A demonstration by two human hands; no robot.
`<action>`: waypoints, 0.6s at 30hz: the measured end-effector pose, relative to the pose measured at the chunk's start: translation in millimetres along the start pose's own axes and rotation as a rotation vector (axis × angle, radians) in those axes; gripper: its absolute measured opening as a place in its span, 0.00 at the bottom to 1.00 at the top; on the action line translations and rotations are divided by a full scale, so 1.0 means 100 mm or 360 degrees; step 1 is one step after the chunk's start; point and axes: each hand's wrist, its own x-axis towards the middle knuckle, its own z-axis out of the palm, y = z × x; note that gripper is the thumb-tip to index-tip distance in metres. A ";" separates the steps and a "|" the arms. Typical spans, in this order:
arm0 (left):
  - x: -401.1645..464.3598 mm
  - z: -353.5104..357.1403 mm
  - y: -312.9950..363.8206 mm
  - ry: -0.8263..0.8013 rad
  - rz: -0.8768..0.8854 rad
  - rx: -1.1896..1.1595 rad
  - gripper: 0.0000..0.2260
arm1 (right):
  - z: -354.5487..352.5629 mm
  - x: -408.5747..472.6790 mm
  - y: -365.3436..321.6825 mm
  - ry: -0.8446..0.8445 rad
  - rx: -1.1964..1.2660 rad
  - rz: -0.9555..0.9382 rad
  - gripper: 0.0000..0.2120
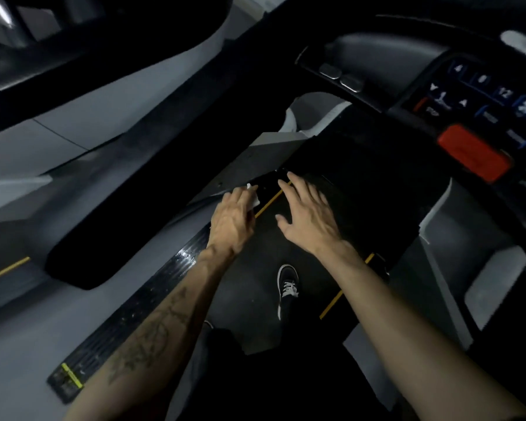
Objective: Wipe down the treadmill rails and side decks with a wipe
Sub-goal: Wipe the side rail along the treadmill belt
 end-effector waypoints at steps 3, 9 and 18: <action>0.08 0.05 0.06 0.0046 -0.0112 -0.0006 0.24 | -0.01 0.25 0.11 -0.0064 0.0000 -0.0078 0.37; 0.18 0.22 -0.08 0.0034 -0.0283 -0.0088 0.25 | 0.20 0.55 0.23 -0.0181 -0.0024 -0.0162 0.37; 0.43 1.32 -0.76 -0.0033 -0.0226 -0.0100 0.27 | 1.35 1.03 0.60 -0.0286 -0.0040 -0.0227 0.37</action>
